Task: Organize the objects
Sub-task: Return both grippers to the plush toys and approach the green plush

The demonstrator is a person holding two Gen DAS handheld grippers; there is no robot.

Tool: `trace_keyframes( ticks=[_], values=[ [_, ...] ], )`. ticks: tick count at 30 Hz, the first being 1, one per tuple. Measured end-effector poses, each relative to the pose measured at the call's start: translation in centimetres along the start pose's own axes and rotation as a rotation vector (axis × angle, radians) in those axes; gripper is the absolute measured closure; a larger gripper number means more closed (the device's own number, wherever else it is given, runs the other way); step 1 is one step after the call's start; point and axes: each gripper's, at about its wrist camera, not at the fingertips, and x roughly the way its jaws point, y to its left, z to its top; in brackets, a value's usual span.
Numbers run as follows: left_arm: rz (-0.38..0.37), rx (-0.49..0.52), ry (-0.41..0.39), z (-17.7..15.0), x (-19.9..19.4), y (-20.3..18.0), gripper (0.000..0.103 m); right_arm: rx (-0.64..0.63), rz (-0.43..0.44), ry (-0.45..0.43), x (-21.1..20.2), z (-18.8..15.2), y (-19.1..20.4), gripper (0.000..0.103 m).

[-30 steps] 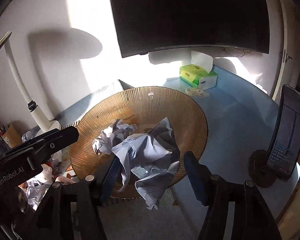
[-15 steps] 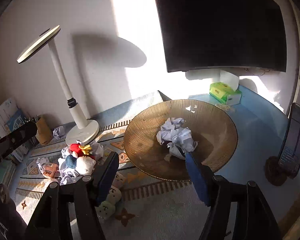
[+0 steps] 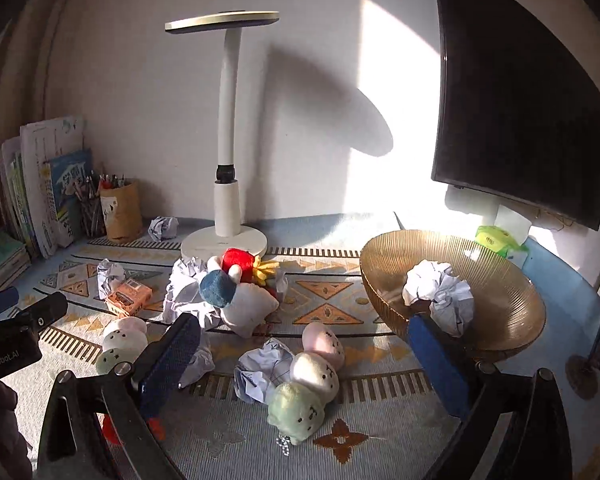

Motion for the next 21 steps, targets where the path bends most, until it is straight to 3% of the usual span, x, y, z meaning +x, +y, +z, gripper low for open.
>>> trace_keyframes(
  ticks=[3,5,7,9,10,12,14,17,19,21],
  values=[
    [-0.018,-0.111,0.089,-1.1,1.8,1.9,0.002,0.025,-0.039,0.081,2.2,-2.1,-0.5,0.0],
    [0.008,-0.18,0.083,-1.2,1.9,3.1,0.002,0.04,-0.074,0.145,3.3,-3.1,-0.8,0.0],
    [0.078,-0.206,0.048,-1.2,1.8,3.6,0.002,0.045,-0.074,0.119,2.9,-3.0,-1.1,0.0],
    [0.139,-0.214,0.071,-1.0,2.4,3.8,0.001,0.06,-0.072,0.156,3.4,-3.1,-1.4,0.0],
    [0.127,-0.24,0.123,-1.1,3.2,4.2,0.001,0.063,-0.064,0.173,3.8,-3.1,-1.4,0.0],
    [0.033,-0.347,0.247,-1.7,5.0,5.5,0.001,0.079,-0.077,0.211,4.2,-3.1,-1.7,0.0],
    [0.062,-0.332,0.226,-1.6,4.4,5.3,0.001,0.102,-0.04,0.265,4.5,-3.4,-2.2,0.0],
    [0.025,-0.334,0.267,-2.1,4.4,5.2,0.001,0.111,-0.008,0.384,5.1,-4.5,-2.4,0.0],
    [0.035,-0.279,0.295,-2.4,4.3,4.6,0.001,0.103,0.023,0.489,5.6,-5.6,-2.3,0.0],
    [0.037,-0.228,0.315,-2.6,4.3,4.1,0.001,0.084,0.023,0.516,5.4,-6.5,-2.1,0.0]
  ],
)
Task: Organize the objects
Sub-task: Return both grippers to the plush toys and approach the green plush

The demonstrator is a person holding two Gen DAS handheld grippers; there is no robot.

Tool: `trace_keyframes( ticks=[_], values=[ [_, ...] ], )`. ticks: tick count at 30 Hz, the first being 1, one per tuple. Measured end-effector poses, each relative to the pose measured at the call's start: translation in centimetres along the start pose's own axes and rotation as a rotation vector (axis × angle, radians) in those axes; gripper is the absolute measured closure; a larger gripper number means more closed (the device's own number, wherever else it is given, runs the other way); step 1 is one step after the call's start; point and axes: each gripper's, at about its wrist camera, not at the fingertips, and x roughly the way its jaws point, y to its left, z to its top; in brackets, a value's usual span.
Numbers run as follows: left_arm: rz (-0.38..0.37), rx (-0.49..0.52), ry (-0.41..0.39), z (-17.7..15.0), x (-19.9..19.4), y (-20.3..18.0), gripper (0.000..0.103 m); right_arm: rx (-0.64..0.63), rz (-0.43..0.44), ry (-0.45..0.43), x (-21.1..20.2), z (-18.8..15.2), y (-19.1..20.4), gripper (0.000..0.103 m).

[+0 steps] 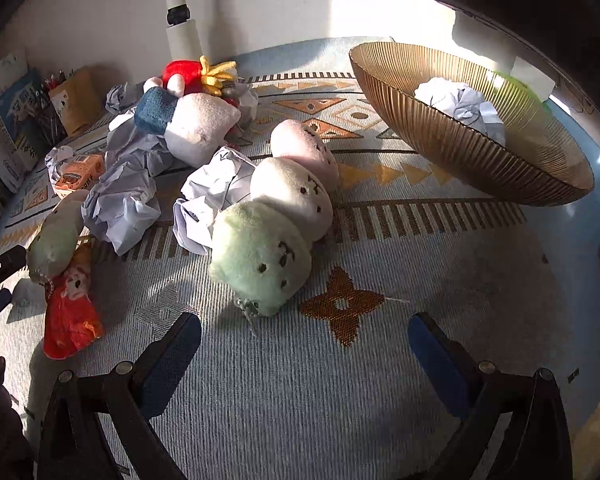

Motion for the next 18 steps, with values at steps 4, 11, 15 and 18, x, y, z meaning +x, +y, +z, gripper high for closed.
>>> trace_keyframes(
  ticks=[4,11,15,18],
  values=[
    [0.047,0.111,0.005,-0.7,0.2,-1.0,0.001,0.001,0.014,0.005,-0.4,-0.8,-0.2,0.0],
    [0.026,0.191,0.001,-1.9,-0.9,-1.8,0.001,-0.029,0.022,-0.061,-1.1,-2.0,-0.4,0.0],
    [-0.03,0.26,-0.077,-1.9,-2.7,-2.9,0.001,-0.002,0.116,-0.098,-1.8,-1.5,-1.0,0.001],
    [-0.094,0.32,-0.141,-1.5,-4.1,-5.0,0.001,0.024,0.124,-0.2,-3.5,0.0,-1.7,0.01]
  ],
)
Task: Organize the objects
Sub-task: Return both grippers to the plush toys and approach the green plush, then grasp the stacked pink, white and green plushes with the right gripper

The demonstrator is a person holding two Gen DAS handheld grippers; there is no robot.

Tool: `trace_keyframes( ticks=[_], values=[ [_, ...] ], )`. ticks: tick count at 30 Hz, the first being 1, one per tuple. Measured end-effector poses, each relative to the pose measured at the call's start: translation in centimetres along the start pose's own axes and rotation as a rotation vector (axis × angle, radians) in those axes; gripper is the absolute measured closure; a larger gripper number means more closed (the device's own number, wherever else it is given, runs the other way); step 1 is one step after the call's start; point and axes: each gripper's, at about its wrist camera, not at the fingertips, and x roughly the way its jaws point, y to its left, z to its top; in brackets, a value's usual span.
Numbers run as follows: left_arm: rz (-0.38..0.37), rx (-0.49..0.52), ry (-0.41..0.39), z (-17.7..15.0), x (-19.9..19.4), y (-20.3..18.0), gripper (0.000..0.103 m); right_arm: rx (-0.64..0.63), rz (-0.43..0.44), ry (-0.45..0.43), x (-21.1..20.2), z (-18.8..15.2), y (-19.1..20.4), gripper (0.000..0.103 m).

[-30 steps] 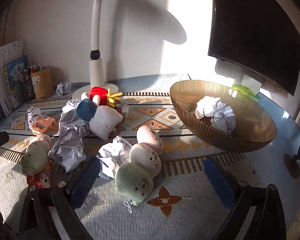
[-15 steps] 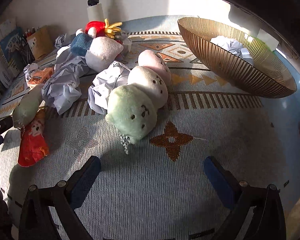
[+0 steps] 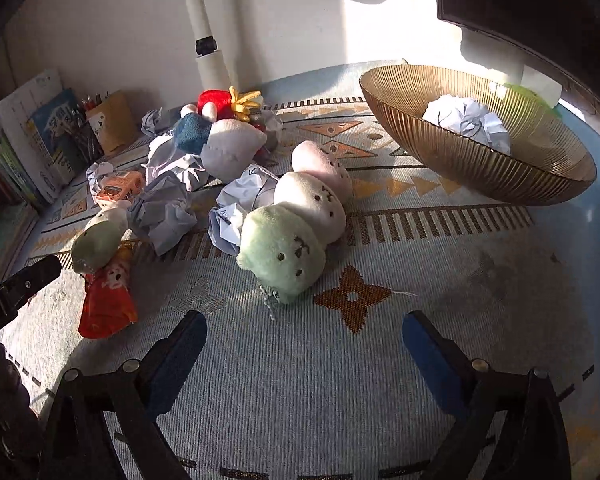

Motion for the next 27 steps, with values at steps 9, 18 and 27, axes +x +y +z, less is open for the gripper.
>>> trace_keyframes(
  ticks=[9,18,27],
  values=[
    [-0.131,0.009,0.028,1.5,3.6,-3.0,0.006,0.007,0.038,0.018,1.8,1.5,0.5,0.043],
    [-0.11,0.032,0.079,1.4,4.7,-3.7,0.013,0.02,0.048,0.078,3.2,2.0,0.7,0.052],
    [-0.229,-0.081,0.038,1.3,3.2,-1.0,0.043,0.0,0.07,-0.032,0.9,1.7,0.7,0.063]
  ],
)
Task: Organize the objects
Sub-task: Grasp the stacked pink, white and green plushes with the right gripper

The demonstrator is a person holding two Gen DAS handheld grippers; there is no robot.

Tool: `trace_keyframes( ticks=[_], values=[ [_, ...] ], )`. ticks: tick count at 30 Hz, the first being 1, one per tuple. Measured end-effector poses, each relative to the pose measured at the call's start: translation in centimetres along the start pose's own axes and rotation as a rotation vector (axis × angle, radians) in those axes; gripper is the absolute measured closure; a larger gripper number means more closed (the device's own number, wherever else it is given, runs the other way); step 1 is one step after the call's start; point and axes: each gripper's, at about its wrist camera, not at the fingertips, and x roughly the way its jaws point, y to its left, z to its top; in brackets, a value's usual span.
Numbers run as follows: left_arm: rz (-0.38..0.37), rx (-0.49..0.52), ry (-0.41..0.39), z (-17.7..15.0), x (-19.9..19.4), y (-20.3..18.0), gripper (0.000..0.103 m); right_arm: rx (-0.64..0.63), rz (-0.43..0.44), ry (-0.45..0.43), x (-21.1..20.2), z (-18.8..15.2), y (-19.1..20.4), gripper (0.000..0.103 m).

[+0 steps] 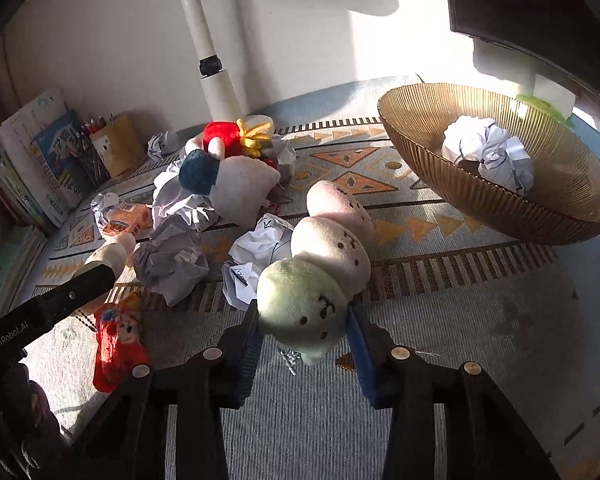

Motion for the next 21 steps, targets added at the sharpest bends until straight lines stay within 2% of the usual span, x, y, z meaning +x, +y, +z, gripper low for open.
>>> trace_keyframes(
  ticks=[3,5,8,12,17,18,21],
  values=[
    [-0.01,0.041,-0.051,-0.1,-2.8,-0.3,0.043,-0.047,-0.011,-0.015,-1.7,-0.2,0.8,0.063],
    [0.005,0.066,-0.056,-0.9,-4.7,-0.2,0.043,-0.074,0.015,0.001,-2.9,-0.7,1.2,0.063],
    [-0.001,0.08,-0.031,-2.9,-6.6,0.3,0.043,-0.136,0.005,0.03,-4.2,-2.2,1.9,0.063],
    [-0.02,0.11,0.018,-6.1,-7.0,0.6,0.043,-0.215,0.003,0.098,-4.0,-4.6,2.8,0.063],
    [0.019,0.132,0.053,-8.3,-6.6,1.1,0.038,-0.3,-0.03,0.138,-3.6,-6.2,3.6,0.061],
    [0.022,0.125,0.063,-8.5,-6.6,1.3,0.038,-0.297,-0.03,0.147,-3.6,-6.3,3.5,0.057],
    [0.042,0.108,0.081,-8.8,-6.4,1.7,0.03,-0.26,-0.051,0.188,-3.5,-6.6,2.8,0.03]
  ],
)
